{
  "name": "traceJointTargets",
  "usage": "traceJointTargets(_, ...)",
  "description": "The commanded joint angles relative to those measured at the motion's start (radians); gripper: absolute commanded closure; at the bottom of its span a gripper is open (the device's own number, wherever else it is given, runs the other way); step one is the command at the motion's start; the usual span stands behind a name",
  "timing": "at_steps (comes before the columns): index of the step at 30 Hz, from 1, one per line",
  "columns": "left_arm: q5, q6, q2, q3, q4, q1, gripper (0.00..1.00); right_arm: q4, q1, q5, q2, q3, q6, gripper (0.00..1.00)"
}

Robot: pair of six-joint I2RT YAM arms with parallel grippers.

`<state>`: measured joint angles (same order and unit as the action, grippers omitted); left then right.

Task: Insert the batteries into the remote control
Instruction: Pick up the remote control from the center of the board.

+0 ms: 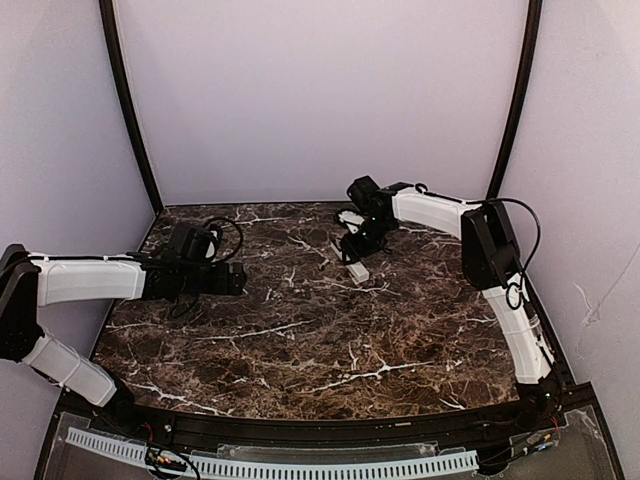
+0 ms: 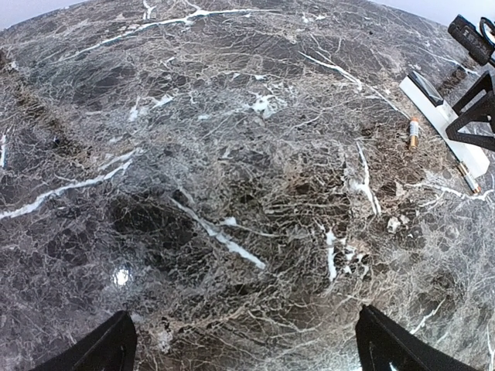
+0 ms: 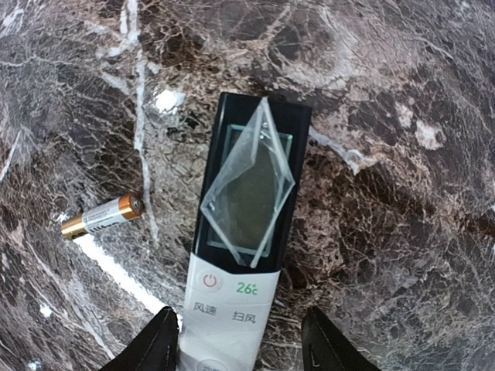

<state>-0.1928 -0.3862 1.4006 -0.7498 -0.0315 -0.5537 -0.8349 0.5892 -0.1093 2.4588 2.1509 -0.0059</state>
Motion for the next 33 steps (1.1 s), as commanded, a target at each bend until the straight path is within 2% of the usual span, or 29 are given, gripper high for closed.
traceJointTargets(1, -0.033, -0.004, -0.01, 0.018, -0.01, -0.005, 0.0, -0.008, 0.01, 0.018, 0.038, 0.04, 0.005, 0.49)
traceJointTargets(10, -0.047, -0.003, -0.006, 0.013, -0.012, -0.005, 0.0, -0.009, 0.01, 0.012, 0.039, 0.042, 0.004, 0.64)
traceJointTargets(18, -0.046, 0.002, -0.037, 0.002, -0.021, -0.003, 0.0, -0.006, -0.002, -0.013, 0.013, 0.054, 0.004, 0.93)
traceJointTargets(23, -0.016, 0.049, -0.11, 0.021, 0.043, -0.004, 0.0, 0.035, -0.017, -0.089, -0.094, 0.032, 0.005, 0.99)
traceJointTargets(27, 0.035, 0.082, -0.202, 0.05, 0.131, -0.004, 0.0, 0.077, -0.017, -0.163, -0.218, -0.012, 0.004, 0.99)
traceJointTargets(33, 0.227, 0.109, -0.288, 0.061, 0.243, -0.004, 0.0, 0.274, -0.017, -0.375, -0.473, -0.21, 0.044, 1.0)
